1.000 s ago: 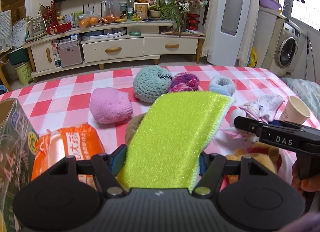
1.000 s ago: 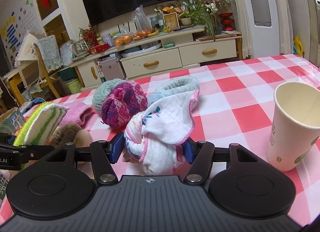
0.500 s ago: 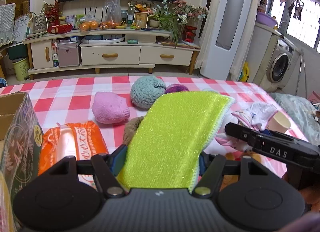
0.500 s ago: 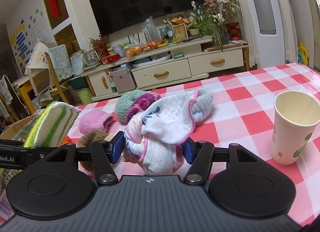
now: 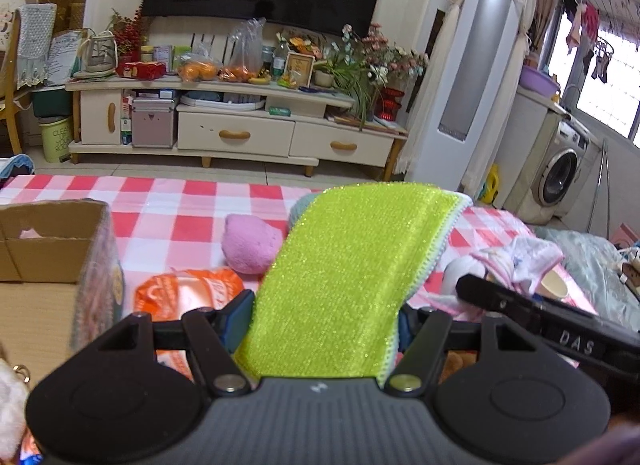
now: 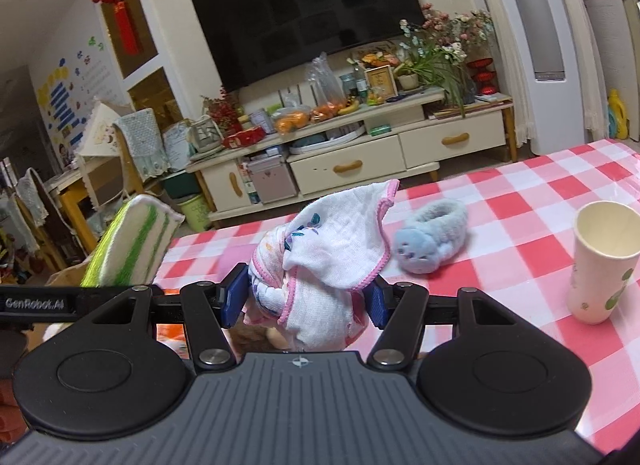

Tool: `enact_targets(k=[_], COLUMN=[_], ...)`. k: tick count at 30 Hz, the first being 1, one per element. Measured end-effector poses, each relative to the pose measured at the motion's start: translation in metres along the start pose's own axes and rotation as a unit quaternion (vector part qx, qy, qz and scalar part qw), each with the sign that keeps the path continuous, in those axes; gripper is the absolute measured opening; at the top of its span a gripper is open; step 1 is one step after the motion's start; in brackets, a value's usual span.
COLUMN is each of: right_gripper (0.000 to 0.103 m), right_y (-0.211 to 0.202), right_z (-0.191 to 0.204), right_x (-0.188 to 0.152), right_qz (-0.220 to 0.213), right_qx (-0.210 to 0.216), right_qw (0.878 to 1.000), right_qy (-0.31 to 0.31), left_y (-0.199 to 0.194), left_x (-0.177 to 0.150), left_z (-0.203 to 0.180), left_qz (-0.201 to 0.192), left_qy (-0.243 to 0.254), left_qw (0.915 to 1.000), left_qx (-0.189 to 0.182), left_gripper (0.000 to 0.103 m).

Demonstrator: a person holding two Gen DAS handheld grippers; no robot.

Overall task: Organize soft objects
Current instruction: 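Lift green sponge with left tool while right tool lifts white cloth toy, then carry sponge and cloth toy over the cardboard box and open both tools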

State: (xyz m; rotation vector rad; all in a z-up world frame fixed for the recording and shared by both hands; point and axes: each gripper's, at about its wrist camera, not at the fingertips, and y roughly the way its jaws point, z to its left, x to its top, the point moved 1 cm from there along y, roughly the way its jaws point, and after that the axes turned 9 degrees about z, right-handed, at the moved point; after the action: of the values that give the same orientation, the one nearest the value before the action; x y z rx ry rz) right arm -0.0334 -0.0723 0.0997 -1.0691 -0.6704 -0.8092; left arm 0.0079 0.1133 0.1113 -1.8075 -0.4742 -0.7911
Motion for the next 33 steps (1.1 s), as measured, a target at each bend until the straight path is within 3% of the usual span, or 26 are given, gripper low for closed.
enact_targets(k=[12, 19, 27, 33], right_gripper=[0.074, 0.074, 0.074, 0.074], right_y=[0.012, 0.027, 0.048, 0.061], right_z=[0.041, 0.075, 0.114, 0.124], right_x=[0.007, 0.011, 0.012, 0.015], right_qz=[0.005, 0.016, 0.030, 0.044], right_qx=[0.048, 0.086, 0.126, 0.141], right_qw=[0.998, 0.994, 0.984, 0.977], right_qy=[-0.027, -0.061, -0.118, -0.155], left_y=[-0.035, -0.050, -0.054, -0.051], left_x=[0.008, 0.014, 0.011, 0.006], left_z=[0.050, 0.107, 0.157, 0.177], left_qz=[-0.042, -0.060, -0.060, -0.043], left_qy=[-0.045, -0.103, -0.156, -0.166], left_qw=[0.9978, 0.9899, 0.9774, 0.9742], left_qx=[0.026, 0.076, 0.129, 0.147], left_gripper=[0.067, 0.067, 0.068, 0.068])
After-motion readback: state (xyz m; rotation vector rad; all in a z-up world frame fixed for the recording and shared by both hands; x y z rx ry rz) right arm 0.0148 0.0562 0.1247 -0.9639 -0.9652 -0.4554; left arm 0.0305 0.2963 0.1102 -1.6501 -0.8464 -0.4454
